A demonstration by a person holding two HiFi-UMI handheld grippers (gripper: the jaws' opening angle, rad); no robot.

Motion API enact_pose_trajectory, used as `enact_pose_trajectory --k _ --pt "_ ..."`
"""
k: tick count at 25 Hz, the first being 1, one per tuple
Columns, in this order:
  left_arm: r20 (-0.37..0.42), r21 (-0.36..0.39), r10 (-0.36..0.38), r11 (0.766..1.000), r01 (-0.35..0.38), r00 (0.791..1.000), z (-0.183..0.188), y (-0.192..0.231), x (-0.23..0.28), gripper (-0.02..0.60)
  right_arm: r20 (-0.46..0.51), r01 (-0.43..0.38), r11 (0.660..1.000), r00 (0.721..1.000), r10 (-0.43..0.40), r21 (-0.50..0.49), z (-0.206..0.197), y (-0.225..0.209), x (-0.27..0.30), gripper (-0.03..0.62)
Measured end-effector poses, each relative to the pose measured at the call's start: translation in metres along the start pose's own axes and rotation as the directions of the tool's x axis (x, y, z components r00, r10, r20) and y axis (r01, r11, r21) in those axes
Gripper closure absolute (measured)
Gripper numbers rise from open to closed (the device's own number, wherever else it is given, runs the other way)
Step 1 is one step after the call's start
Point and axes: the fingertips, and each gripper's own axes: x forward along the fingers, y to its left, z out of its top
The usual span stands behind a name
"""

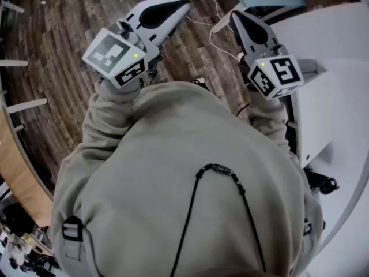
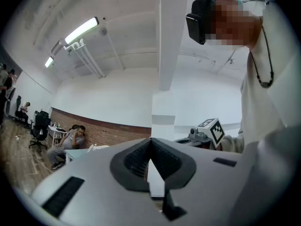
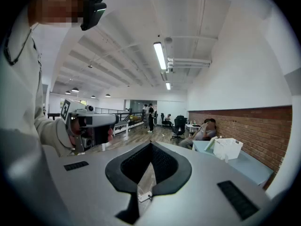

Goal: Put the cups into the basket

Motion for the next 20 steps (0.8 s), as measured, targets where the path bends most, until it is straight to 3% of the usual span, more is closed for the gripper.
enact_pose_trajectory --k 8,14,20 --pt "0.0 -0.013 0.022 1.0 -0.022 1.0 0.003 0.007 -0.024 0.584 -0.006 -0.019 1.0 1.0 0.019 -0.012 0.003 0.018 0.01 0.582" --pt "0.013 -0.037 0.066 0.997 -0.065 0.998 0.005 0.015 -0.032 0.584 0.036 -0.066 0.994 0.997 0.063 0.087 0.006 0.024 0.012 0.582" --pt "-0.007 -0.041 0.082 0.996 -0.082 0.997 0.001 0.027 -0.02 0.584 0.048 -0.047 0.996 0.998 0.044 0.077 0.005 0.01 0.013 0.582"
